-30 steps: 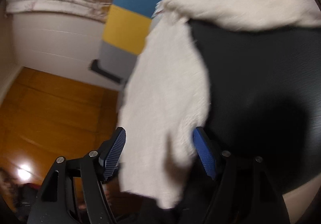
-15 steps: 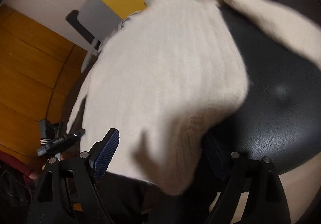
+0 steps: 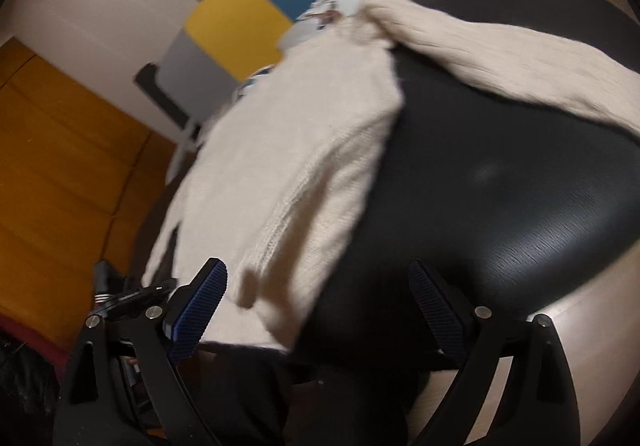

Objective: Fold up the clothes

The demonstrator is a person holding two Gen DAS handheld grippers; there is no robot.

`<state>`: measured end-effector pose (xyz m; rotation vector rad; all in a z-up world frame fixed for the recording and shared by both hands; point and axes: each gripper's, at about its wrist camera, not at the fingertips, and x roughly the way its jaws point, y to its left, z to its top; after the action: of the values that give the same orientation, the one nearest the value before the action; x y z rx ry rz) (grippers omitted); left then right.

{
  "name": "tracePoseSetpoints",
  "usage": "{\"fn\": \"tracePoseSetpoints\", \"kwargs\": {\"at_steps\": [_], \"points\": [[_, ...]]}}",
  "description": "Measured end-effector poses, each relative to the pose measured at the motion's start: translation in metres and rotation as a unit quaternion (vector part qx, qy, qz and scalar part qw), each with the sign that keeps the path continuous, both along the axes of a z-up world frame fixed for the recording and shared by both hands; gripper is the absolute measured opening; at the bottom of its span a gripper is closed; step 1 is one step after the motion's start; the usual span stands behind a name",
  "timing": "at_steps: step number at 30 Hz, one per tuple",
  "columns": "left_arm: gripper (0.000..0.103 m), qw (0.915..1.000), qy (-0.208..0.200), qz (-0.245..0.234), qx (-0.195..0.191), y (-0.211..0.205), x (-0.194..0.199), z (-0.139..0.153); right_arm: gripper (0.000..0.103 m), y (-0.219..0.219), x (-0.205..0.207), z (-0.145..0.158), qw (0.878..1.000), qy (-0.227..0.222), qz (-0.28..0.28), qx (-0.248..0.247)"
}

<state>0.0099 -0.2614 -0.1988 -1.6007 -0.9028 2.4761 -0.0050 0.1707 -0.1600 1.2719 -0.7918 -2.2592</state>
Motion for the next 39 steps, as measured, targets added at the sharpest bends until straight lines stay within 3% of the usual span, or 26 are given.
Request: {"fn": "tracePoseSetpoints", "kwargs": {"at_steps": [1, 2, 7, 11, 18, 22, 26, 28, 29, 31, 32, 34, 35, 37, 39], "points": [[0.013, 1.0000, 0.000, 0.000, 0.000, 0.000, 0.000, 0.000, 0.025, 0.004, 0.001, -0.002, 1.000, -0.001, -0.001, -0.021], [0.013, 1.0000, 0.000, 0.000, 0.001, 0.000, 0.000, 0.000, 0.013, 0.005, -0.002, -0.007, 0.999, -0.007, -0.004, -0.042], [0.013, 1.0000, 0.002, -0.001, 0.003, -0.001, -0.001, -0.001, 0.011, 0.013, -0.007, -0.016, 0.998, -0.008, -0.027, -0.056], [0.013, 1.0000, -0.001, -0.001, -0.001, 0.000, -0.003, -0.001, 0.014, 0.011, -0.005, -0.021, 0.997, -0.024, 0.014, -0.069], [0.013, 0.9998, -0.004, -0.007, -0.016, 0.003, -0.007, 0.001, 0.013, 0.005, -0.011, -0.043, 0.993, -0.056, 0.024, -0.105], [0.013, 0.9997, -0.005, -0.009, -0.021, 0.003, -0.008, 0.001, 0.007, 0.004, -0.003, -0.015, 0.999, -0.013, 0.008, -0.048], [0.013, 0.9991, -0.006, -0.018, -0.039, 0.008, -0.010, 0.003, 0.000, 0.012, 0.026, 0.070, 0.995, 0.100, 0.021, 0.009], [0.013, 0.9981, -0.004, -0.026, -0.055, 0.012, -0.011, 0.004, 0.000, 0.020, 0.038, 0.093, 0.991, 0.126, 0.020, 0.047], [0.014, 0.9978, -0.004, -0.027, -0.061, 0.014, -0.011, 0.005, 0.000, 0.024, 0.038, 0.092, 0.989, 0.113, 0.005, 0.099], [0.015, 0.9977, -0.005, -0.027, -0.062, 0.014, -0.011, 0.005, 0.002, 0.035, 0.033, 0.070, 0.990, 0.067, -0.009, 0.127], [0.016, 0.9977, -0.005, -0.027, -0.062, 0.014, -0.011, 0.005, 0.005, 0.043, 0.031, 0.055, 0.992, 0.045, -0.026, 0.119], [0.016, 0.9977, -0.006, -0.026, -0.062, 0.014, -0.011, 0.005, 0.008, 0.056, 0.028, 0.028, 0.998, 0.010, -0.032, 0.046], [0.016, 0.9977, -0.006, -0.026, -0.062, 0.014, -0.011, 0.005, 0.013, 0.056, 0.025, 0.019, 0.999, -0.001, -0.033, 0.033], [0.016, 0.9977, -0.007, -0.026, -0.063, 0.014, -0.011, 0.005, 0.041, 0.054, 0.018, 0.002, 0.999, -0.021, -0.032, 0.017], [0.016, 0.9976, -0.008, -0.025, -0.064, 0.014, -0.011, 0.005, 0.044, 0.052, 0.011, -0.016, 0.999, -0.041, -0.032, 0.001]]}}
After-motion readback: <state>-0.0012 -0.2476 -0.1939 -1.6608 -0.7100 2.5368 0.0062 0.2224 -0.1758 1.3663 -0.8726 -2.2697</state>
